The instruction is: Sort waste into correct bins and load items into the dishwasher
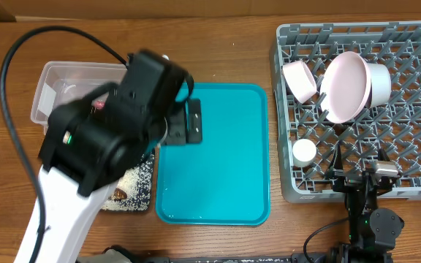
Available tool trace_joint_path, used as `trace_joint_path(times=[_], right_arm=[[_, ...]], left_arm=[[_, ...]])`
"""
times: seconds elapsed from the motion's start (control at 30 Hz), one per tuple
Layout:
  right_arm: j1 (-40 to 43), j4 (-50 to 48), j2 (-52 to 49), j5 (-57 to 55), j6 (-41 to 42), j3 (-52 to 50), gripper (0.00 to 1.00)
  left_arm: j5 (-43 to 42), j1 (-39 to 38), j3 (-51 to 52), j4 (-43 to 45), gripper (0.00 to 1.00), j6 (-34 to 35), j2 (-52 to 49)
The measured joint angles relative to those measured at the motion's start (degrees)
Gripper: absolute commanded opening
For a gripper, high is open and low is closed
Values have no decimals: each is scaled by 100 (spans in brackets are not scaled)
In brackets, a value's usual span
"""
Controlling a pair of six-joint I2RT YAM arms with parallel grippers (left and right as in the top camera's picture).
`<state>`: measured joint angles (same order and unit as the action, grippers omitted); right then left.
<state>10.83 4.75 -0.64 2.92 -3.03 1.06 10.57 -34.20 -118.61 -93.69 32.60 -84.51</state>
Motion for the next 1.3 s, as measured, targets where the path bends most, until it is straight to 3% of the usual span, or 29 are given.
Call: trace_joint_path(times=[0.27,0.43,0.67,0.87,1.07,1.3], right_arm=[[0,2,2,0,0,0,100],[0,0,2,0,0,0,100],[0,2,2,0,2,0,100],[0,0,0,0,0,0,100],[0,-2,0,-2,2,0,100],[0,0,0,0,0,0,100]], left_arm=[[15,-398,-2,-142,100,0,31],[17,-398,-2,575,100,-188,24],[-85,-393,0,2065,100,-1703,20],[-693,151,249,2468,100,-2516,278],[-1283,1095,1556,3246,100,-2730,1261],[-1519,1792,3967,4741,100,-2837,2979]])
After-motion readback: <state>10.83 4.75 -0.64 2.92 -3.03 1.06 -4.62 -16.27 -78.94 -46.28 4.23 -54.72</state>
